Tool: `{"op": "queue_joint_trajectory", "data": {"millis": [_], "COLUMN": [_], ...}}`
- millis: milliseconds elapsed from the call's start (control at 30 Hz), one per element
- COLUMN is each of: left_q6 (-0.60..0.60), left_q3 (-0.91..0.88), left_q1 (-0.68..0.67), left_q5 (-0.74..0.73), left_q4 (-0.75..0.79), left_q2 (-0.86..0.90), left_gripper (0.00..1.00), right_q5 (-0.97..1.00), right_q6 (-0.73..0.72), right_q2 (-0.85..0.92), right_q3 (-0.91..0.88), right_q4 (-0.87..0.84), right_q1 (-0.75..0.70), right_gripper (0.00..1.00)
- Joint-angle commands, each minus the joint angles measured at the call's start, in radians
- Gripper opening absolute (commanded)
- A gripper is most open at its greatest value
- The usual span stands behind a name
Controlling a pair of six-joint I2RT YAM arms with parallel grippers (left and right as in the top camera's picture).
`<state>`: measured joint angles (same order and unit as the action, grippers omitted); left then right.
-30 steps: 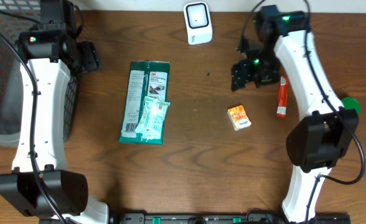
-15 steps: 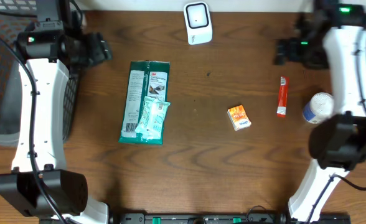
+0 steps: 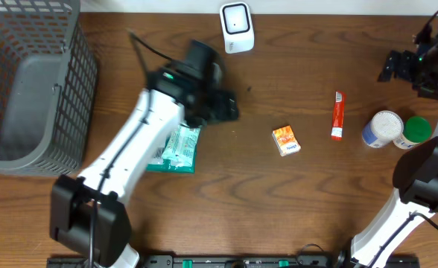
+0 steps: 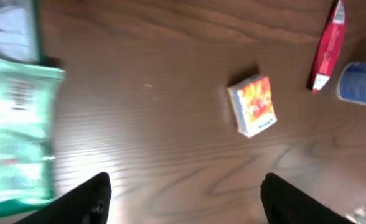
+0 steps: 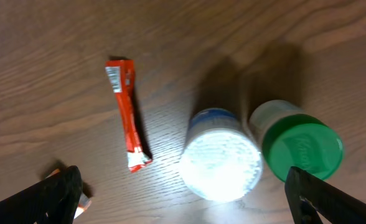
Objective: Scan the item barcode
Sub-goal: 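Reach the left gripper to the orange juice carton and grasp it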
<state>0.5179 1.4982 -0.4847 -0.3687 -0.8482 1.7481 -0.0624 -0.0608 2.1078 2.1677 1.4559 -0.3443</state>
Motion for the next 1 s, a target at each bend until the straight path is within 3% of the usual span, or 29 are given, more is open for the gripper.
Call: {"op": "queue_joint_trajectory", "data": {"millis": [0, 200, 433, 700, 967], "left_q6": [0.19, 0.372, 0.423, 0.475, 0.475], "left_q3": [-0.033, -0.079, -0.079, -0.079, -0.079], "left_q1": [-0.097, -0.275, -0.378, -0.378, -0.409], "left_q5": [0.152, 0.378, 0.407, 0.406, 0.402], "left_q4": [0.055, 0.205, 0.455, 0.505, 0.492], "left_q2": [0.002, 0.057, 0.209, 0.301, 0.348], "left_gripper": [0.76, 0.71, 0.65, 0.65, 0.56], "right_q5": [0.003, 0.003, 0.002, 0.002, 0.002], "right_q6": [-0.013, -0.013, -0.013, -0.013, -0.013], "right_q2": [-0.02, -0.02, -0.02, -0.02, -0.02], "right_q3": [0.011, 0.011, 0.011, 0.011, 0.011], "right_q4": [0.002, 0.002, 0.002, 0.002, 0.002], "right_q1": [-0.012, -0.011, -0.011, -0.011, -0.011], "right_gripper": [0.99, 0.99, 0.99, 0.99, 0.99]}}
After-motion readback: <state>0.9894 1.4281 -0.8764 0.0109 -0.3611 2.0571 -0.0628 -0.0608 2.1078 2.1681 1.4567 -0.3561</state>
